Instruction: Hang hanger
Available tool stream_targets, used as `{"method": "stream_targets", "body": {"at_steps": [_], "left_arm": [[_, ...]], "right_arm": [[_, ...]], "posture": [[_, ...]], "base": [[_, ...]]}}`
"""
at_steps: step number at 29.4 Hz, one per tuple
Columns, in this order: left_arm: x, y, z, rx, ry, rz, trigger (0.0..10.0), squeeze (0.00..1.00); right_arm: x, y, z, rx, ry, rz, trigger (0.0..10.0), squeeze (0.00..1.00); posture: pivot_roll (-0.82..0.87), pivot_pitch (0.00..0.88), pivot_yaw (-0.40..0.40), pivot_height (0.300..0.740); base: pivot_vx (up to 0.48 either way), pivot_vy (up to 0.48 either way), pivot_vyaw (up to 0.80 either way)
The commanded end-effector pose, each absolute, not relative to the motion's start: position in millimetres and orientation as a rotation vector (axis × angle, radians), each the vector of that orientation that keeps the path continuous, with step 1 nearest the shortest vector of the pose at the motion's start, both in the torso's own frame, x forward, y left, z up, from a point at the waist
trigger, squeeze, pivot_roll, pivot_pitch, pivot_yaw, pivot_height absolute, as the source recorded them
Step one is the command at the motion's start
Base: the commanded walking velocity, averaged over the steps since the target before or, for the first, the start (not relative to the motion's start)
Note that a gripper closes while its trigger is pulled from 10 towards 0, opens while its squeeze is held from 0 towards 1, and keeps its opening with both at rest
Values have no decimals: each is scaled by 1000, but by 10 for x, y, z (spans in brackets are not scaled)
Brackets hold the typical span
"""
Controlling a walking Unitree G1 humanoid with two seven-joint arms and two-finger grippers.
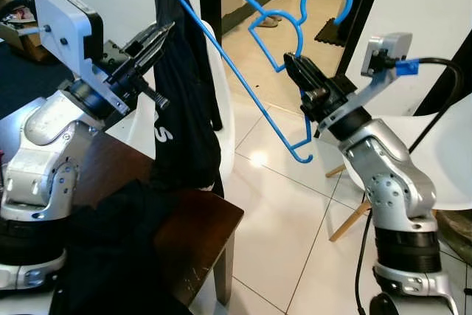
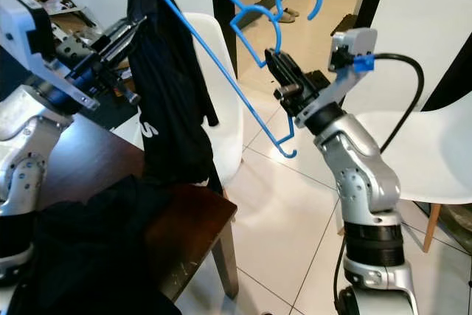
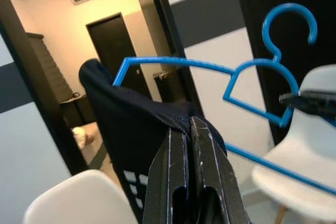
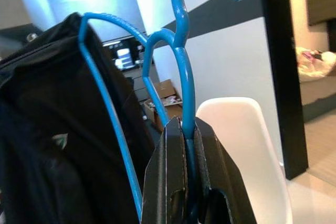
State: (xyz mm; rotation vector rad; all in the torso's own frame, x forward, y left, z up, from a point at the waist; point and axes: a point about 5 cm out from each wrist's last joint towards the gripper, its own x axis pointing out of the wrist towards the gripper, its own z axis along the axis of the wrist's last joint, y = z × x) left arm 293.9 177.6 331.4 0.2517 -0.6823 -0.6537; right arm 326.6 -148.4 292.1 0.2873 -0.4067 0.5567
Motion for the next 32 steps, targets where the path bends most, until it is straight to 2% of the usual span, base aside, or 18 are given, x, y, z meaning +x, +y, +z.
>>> {"method": "stream_targets", "body": {"at_steps": [1, 8, 12, 20, 27, 28, 32], "left_arm": [[2900, 1810, 3345, 316, -699, -680, 0, 0], [2915, 1931, 3388, 364, -695, -634, 0, 0], [2942, 2113, 3474, 423, -706, -531, 0, 0], [2942, 2427, 3713, 554, -726, -427, 0, 0], [2884, 2531, 3883, 614, -742, -474, 0, 0], [2838, 2543, 3956, 627, -754, -532, 0, 0], [2752, 2555, 4071, 644, -776, -640, 0, 0]], "right_arm": [[3331, -1712, 2945, 344, -423, 382, 10000, 0], [3359, -1809, 2978, 396, -435, 317, 10000, 0], [3336, -1680, 2918, 244, -347, 416, 10000, 0], [3211, -1764, 2891, 116, -335, 549, 10000, 0], [3038, -1883, 2965, 79, -425, 671, 10000, 0], [2921, -1935, 2987, 59, -466, 745, 10000, 0], [2753, -2008, 2987, 6, -500, 846, 10000, 0]], "posture": [[30, 121, 30, 740], [29, 121, 30, 740], [25, 119, 31, 740], [21, 109, 33, 740], [22, 104, 33, 740], [25, 100, 34, 740], [25, 100, 34, 740]], "base": [[0, 0, 0], [0, 0, 0], [0, 0, 0], [0, 0, 0], [0, 0, 0], [0, 0, 0], [0, 0, 0]]}}
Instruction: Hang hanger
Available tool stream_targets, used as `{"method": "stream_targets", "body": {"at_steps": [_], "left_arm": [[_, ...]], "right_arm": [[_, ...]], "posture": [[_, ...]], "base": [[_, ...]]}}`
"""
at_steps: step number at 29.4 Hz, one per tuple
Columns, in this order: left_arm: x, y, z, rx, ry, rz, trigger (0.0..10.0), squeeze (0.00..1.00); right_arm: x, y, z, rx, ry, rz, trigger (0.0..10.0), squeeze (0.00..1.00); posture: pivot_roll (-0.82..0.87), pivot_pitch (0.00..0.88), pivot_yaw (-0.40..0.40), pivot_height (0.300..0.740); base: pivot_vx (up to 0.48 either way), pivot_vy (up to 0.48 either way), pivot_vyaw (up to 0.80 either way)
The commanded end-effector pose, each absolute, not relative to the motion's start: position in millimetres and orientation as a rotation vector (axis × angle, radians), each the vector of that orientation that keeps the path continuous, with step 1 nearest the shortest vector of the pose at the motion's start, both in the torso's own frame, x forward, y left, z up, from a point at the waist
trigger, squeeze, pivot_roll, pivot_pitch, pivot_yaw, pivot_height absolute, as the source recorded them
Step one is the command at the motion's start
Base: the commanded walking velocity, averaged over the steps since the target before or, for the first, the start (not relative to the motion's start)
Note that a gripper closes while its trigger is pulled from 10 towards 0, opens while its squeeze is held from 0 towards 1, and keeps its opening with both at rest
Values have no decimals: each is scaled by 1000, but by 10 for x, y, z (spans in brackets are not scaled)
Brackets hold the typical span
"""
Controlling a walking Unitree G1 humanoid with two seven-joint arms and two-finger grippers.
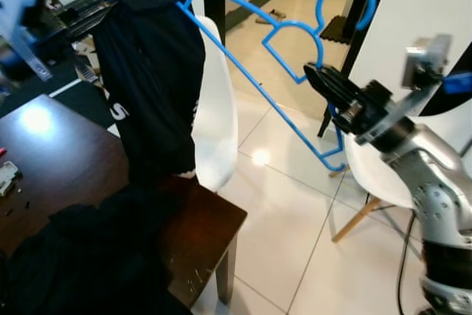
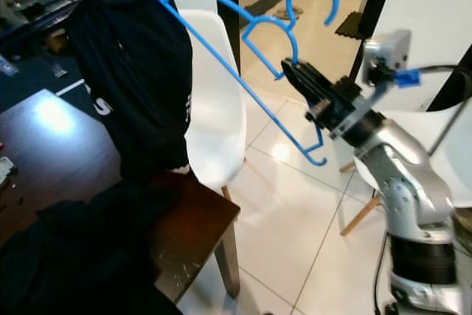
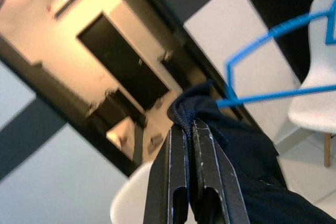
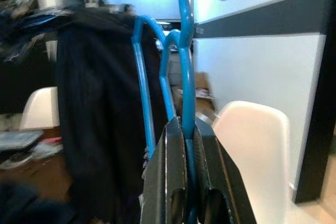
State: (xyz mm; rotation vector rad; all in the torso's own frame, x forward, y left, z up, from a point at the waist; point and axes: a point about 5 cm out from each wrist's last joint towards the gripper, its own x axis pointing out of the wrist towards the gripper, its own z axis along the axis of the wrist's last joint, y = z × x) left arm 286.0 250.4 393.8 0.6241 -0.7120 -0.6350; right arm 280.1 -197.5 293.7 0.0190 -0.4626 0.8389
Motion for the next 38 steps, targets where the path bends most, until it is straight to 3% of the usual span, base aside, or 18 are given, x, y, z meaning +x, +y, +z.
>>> {"method": "stream_targets", "body": {"at_steps": [1, 4, 7, 10, 16, 26, 33, 38], "left_arm": [[2752, 2555, 4071, 644, -776, -640, 0, 0], [2719, 2550, 4101, 645, -782, -689, 0, 0], [2623, 2466, 4113, 632, -767, -900, 0, 0], [2593, 2443, 4099, 627, -747, -997, 0, 0], [2580, 2436, 4070, 638, -719, -1056, 0, 0], [2571, 2260, 3788, 702, -583, -1222, 0, 0], [2582, 2177, 3624, 751, -508, -1270, 0, 0], [2564, 1994, 3351, 773, -425, -1366, 0, 0]], "right_arm": [[2753, -2008, 2987, 6, -500, 846, 10000, 0], [2700, -2027, 2979, -9, -505, 881, 10000, 0], [2511, -2048, 2957, -29, -523, 1016, 10000, 0], [2424, -2042, 2950, -21, -530, 1092, 10000, 0], [2394, -2023, 2927, -23, -516, 1124, 10000, 0], [2678, -1868, 2665, -62, -211, 1012, 10000, 0], [2726, -1843, 2646, -65, -132, 990, 10000, 0], [2940, -1889, 2690, 67, -79, 821, 10000, 0]], "posture": [[25, 100, 34, 740], [27, 96, 34, 740], [28, 89, 36, 740], [27, 88, 38, 740], [24, 91, 41, 740], [20, 100, 35, 740], [16, 103, 29, 740], [13, 106, 25, 740]], "base": [[0, 0, 0], [0, 0, 0], [0, 0, 0], [0, 0, 0], [0, 0, 0], [0, 0, 0], [0, 0, 0], [0, 0, 0]]}}
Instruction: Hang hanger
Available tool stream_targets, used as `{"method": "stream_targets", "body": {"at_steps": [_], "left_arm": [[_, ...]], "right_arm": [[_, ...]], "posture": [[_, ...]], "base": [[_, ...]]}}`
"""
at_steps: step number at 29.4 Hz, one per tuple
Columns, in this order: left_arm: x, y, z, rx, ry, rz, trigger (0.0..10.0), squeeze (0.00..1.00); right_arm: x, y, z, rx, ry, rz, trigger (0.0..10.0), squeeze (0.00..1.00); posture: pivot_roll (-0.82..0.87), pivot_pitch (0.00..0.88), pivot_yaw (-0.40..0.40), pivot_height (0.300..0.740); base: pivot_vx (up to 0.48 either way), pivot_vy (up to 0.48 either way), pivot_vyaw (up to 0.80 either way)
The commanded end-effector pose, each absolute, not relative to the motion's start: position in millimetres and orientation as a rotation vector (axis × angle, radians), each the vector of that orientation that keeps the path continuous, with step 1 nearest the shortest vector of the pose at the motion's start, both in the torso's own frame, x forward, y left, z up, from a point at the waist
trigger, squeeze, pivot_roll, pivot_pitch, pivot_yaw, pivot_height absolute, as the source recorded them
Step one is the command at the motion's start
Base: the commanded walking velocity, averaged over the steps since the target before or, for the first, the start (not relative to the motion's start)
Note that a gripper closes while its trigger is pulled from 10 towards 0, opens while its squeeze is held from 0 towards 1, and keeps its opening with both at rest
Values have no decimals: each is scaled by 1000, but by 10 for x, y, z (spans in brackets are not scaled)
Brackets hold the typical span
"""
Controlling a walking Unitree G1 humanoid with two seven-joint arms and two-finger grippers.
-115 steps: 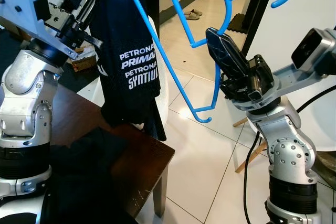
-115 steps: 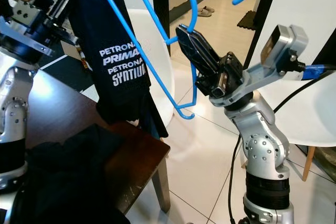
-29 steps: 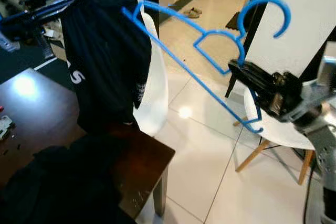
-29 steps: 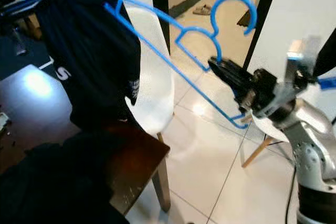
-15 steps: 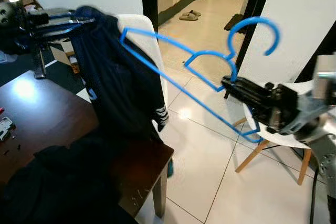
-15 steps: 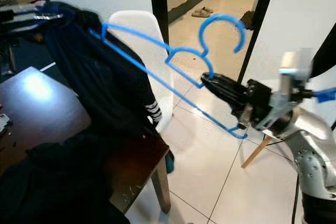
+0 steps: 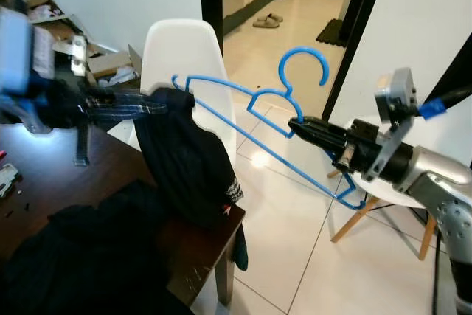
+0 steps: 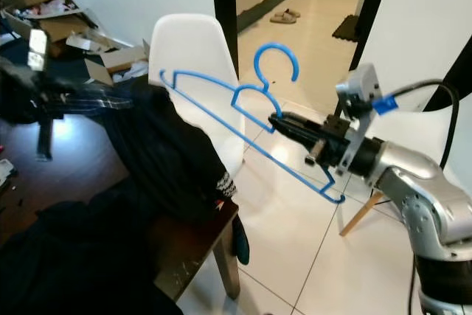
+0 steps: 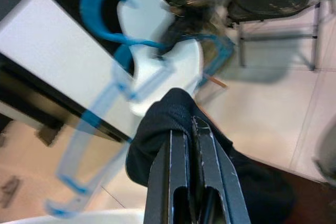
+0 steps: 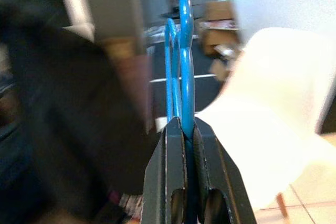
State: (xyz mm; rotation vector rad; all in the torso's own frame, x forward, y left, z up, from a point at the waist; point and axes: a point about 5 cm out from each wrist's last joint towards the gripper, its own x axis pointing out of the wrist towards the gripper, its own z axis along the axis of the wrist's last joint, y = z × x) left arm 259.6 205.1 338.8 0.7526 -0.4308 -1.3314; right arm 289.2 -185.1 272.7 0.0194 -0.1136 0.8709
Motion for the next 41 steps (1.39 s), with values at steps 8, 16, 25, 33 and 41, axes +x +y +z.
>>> {"method": "stream_targets", "body": {"at_steps": [8, 16, 25, 33, 41], "left_arm": [[2664, 2001, 3148, 806, -377, -1274, 0, 0], [3003, 2292, 3416, 766, -528, -740, 6039, 0], [3052, 2033, 3485, 187, -810, -583, 10000, 0], [3000, 1993, 3670, 97, -919, -634, 10000, 0], [2917, 1608, 3541, 153, -871, -904, 10000, 0]], "right_arm": [[3052, -2035, 2818, 179, -203, 696, 10000, 0], [3034, -2141, 3001, 208, -391, 606, 10000, 0], [3215, -1943, 2708, 500, -353, 514, 10000, 0], [3204, -1746, 2619, 581, -355, 587, 10000, 0], [3305, -1804, 2387, 539, -279, 437, 10000, 0]], "posture": [[11, 108, 22, 740], [14, 111, 26, 740], [20, 109, 23, 740], [22, 107, 26, 740], [22, 101, 37, 740]], "base": [[0, 0, 0], [0, 0, 0], [0, 0, -174], [0, 0, -786], [0, 0, -788]]}}
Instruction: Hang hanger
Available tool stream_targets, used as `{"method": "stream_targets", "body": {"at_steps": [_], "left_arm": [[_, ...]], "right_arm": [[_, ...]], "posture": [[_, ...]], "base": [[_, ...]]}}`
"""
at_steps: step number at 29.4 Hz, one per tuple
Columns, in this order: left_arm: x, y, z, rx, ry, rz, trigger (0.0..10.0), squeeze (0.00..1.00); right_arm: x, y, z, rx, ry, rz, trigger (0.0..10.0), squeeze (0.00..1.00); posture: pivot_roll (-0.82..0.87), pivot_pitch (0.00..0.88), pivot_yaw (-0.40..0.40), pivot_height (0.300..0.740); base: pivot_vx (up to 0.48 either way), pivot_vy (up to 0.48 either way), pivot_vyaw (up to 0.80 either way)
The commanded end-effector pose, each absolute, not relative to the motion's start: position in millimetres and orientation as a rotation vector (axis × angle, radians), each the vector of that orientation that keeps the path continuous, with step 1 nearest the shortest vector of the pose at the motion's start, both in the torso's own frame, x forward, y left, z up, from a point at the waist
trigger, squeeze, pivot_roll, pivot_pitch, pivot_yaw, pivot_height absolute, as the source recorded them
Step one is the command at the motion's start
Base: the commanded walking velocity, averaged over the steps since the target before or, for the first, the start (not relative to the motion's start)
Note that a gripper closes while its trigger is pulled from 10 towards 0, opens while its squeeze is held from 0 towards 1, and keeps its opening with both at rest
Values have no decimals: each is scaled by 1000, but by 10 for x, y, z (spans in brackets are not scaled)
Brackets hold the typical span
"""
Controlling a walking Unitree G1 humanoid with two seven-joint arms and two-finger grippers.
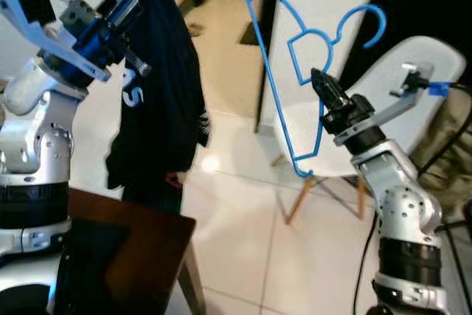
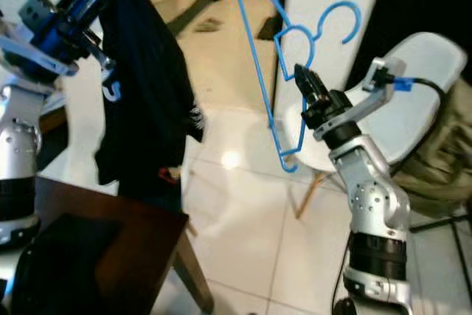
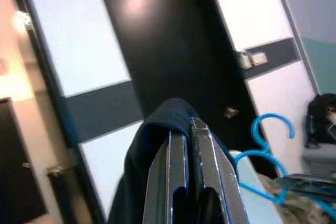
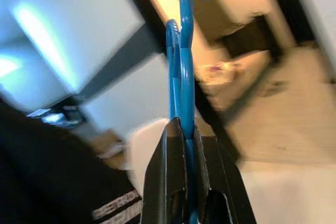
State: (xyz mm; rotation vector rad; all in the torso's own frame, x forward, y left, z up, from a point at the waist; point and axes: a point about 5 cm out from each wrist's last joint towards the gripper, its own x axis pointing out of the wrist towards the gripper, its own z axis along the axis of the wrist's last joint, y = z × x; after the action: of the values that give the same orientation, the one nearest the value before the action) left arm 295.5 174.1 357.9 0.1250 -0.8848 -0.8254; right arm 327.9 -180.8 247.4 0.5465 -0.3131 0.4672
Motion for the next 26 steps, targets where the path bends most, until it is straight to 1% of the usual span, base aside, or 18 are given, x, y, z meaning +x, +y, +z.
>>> {"method": "stream_targets", "body": {"at_steps": [1, 2, 5, 7, 8, 9, 11, 12, 14, 15, 17, 18, 22, 24, 26], "left_arm": [[2910, 1543, 3487, 167, -855, -928, 10000, 0], [2918, 1488, 3438, 170, -839, -931, 10000, 0], [2941, 1434, 3397, 159, -822, -925, 10000, 0], [2980, 1319, 3299, 156, -778, -923, 10000, 0], [2980, 1319, 3299, 156, -778, -923, 10000, 0], [3005, 1241, 3217, 147, -743, -926, 10000, 0], [3005, 1241, 3217, 147, -743, -926, 10000, 0], [3018, 985, 2937, 114, -650, -953, 10000, 0], [3018, 985, 2937, 114, -650, -953, 10000, 0], [3001, 895, 2837, 94, -620, -971, 10000, 0], [2985, 847, 2785, 83, -605, -983, 10000, 0], [2957, 808, 2752, 97, -608, -1002, 10000, 0], [2939, 787, 2736, 111, -614, -1014, 10000, 0], [2939, 775, 2737, 152, -629, -1018, 10000, 0], [2958, 772, 2750, 186, -635, -1004, 10000, 0]], "right_arm": [[3311, -1815, 2369, 529, -272, 421, 10000, 0], [3314, -1833, 2353, 519, -265, 404, 10000, 0], [3310, -1857, 2334, 508, -258, 387, 10000, 0], [3288, -1893, 2285, 472, -238, 363, 10000, 0], [3288, -1893, 2285, 472, -238, 363, 10000, 0], [3277, -1909, 2239, 445, -218, 347, 10000, 0], [3277, -1909, 2239, 445, -218, 347, 10000, 0], [3237, -1964, 2112, 395, -172, 291, 10000, 0], [3237, -1964, 2112, 395, -172, 291, 10000, 0], [3214, -1995, 2069, 383, -162, 267, 10000, 0], [3199, -2014, 2048, 377, -158, 253, 10000, 0], [3172, -2076, 2049, 373, -169, 239, 10000, 0], [3153, -2125, 2055, 369, -178, 230, 10000, 0], [3100, -2266, 2119, 368, -227, 226, 10000, 0], [3052, -2354, 2171, 380, -266, 232, 10000, 0]], "posture": [[22, 101, 37, 740], [18, 101, 38, 740], [13, 100, 39, 740], [8, 98, 39, 740], [8, 98, 39, 740], [2, 97, 40, 740], [2, 97, 40, 740], [-16, 107, 39, 740], [-16, 107, 39, 740], [-21, 110, 38, 740], [-24, 111, 38, 740], [-30, 116, 38, 740], [-30, 116, 38, 740], [-39, 121, 38, 740], [-40, 123, 38, 740]], "base": [[0, 0, -788], [0, 0, -788], [0, 0, -788], [0, 0, -788], [0, 0, -788], [0, 0, -788], [0, 0, -788], [0, 0, -788], [0, 0, -788], [0, 0, -788], [0, 0, -788], [0, 0, -788], [0, 0, -788], [0, 0, -788], [0, 0, -788]]}}
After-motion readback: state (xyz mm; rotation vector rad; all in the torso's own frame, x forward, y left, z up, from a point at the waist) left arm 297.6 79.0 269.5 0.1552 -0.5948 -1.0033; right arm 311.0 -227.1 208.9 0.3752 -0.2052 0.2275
